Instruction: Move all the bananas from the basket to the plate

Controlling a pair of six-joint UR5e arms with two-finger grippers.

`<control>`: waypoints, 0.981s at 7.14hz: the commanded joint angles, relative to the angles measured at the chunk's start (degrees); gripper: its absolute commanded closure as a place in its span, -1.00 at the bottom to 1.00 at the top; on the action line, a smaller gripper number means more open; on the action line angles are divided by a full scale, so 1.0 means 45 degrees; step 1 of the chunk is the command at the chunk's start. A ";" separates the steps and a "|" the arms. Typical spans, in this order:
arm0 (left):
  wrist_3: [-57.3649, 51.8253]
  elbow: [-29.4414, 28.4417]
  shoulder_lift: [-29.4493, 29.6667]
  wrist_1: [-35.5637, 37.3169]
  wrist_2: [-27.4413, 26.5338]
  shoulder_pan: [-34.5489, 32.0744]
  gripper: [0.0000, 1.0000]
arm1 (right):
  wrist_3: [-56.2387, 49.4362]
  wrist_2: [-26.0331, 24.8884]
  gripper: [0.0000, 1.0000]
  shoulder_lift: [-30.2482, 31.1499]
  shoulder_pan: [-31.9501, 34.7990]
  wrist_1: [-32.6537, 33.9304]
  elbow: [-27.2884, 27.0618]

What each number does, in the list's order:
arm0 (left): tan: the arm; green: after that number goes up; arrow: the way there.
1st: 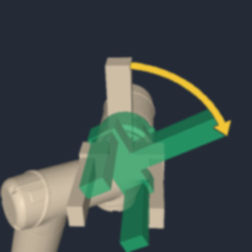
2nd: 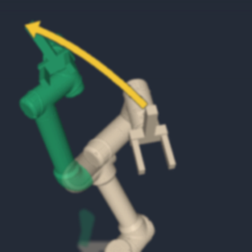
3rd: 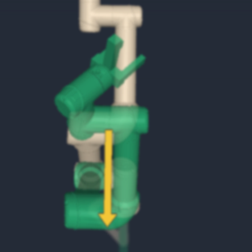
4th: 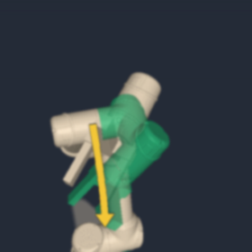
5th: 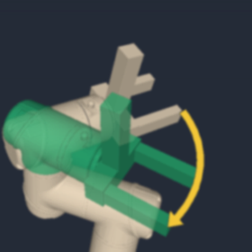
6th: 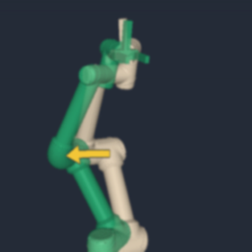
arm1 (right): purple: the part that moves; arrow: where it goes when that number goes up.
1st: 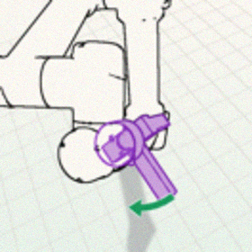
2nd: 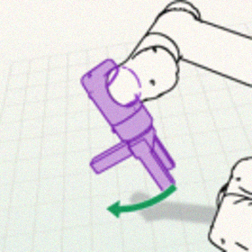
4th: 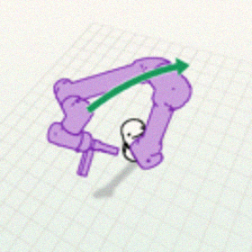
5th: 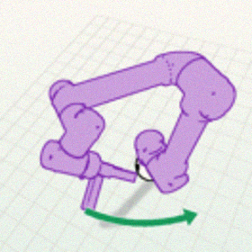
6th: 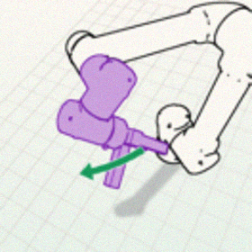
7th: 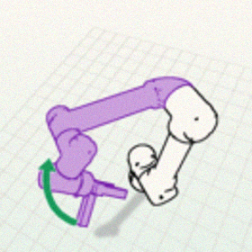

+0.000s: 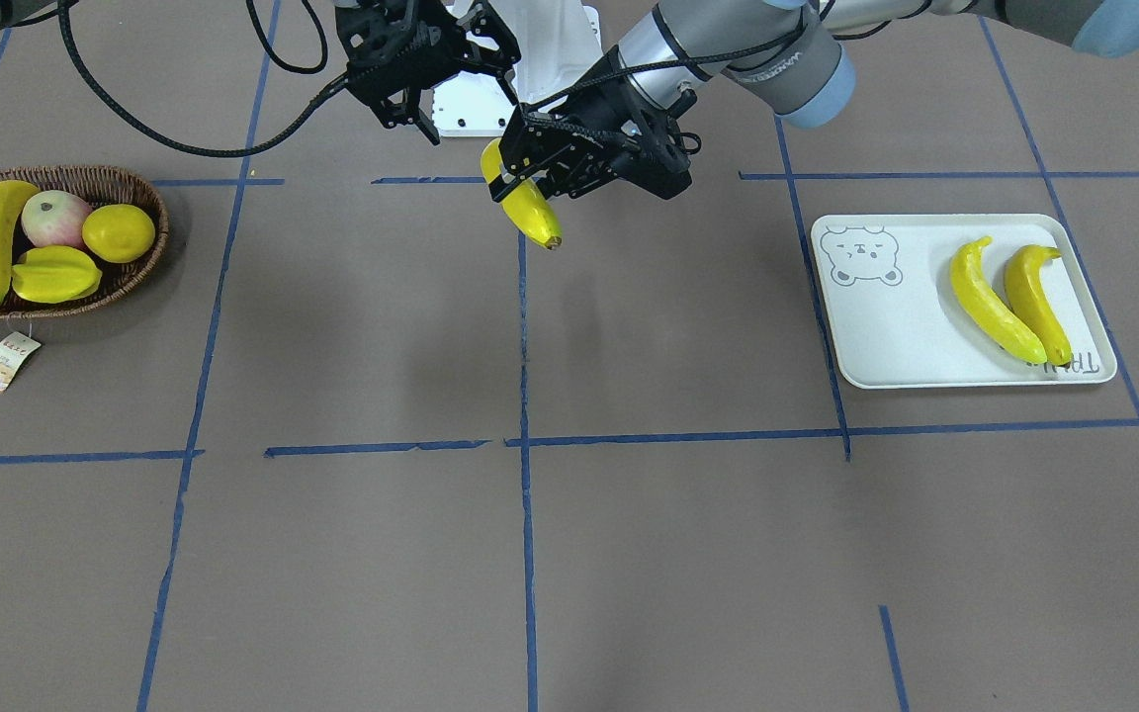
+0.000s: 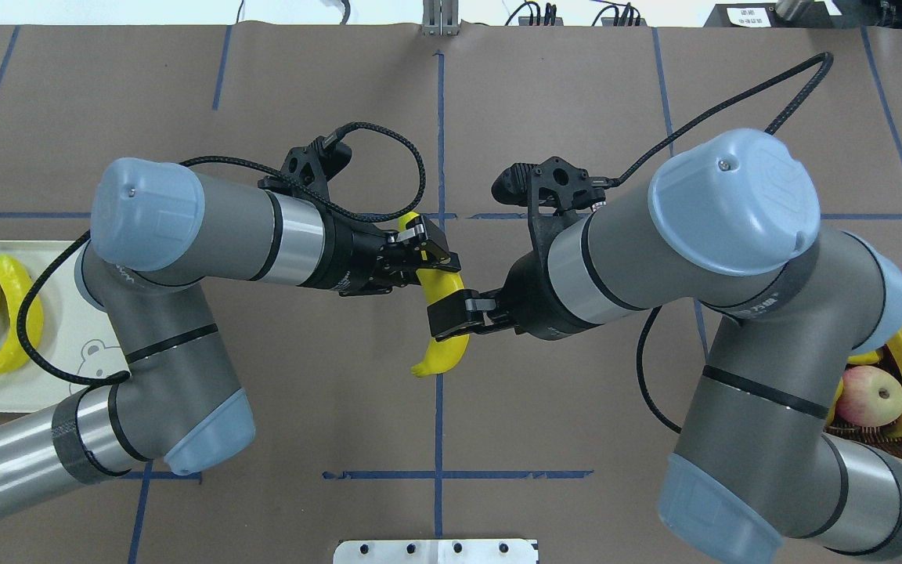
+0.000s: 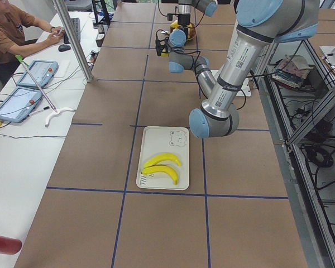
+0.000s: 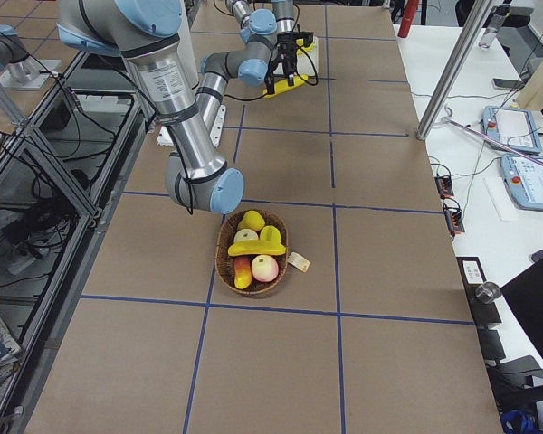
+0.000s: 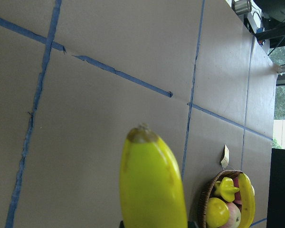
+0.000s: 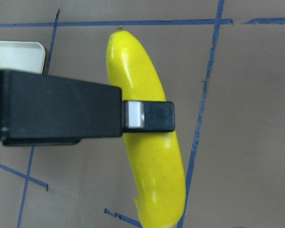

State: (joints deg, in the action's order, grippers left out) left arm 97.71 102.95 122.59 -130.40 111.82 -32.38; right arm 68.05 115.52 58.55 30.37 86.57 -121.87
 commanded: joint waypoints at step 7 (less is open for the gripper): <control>-0.6875 0.1654 -0.6298 0.4070 0.1479 -0.3505 1.00 | -0.0651 -0.0066 -1.00 0.2553 0.1826 0.0625 -0.0554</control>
State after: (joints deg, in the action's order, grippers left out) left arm 74.73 110.71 98.46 -114.16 118.70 -46.12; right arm 65.19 115.57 68.85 38.21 88.93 -124.42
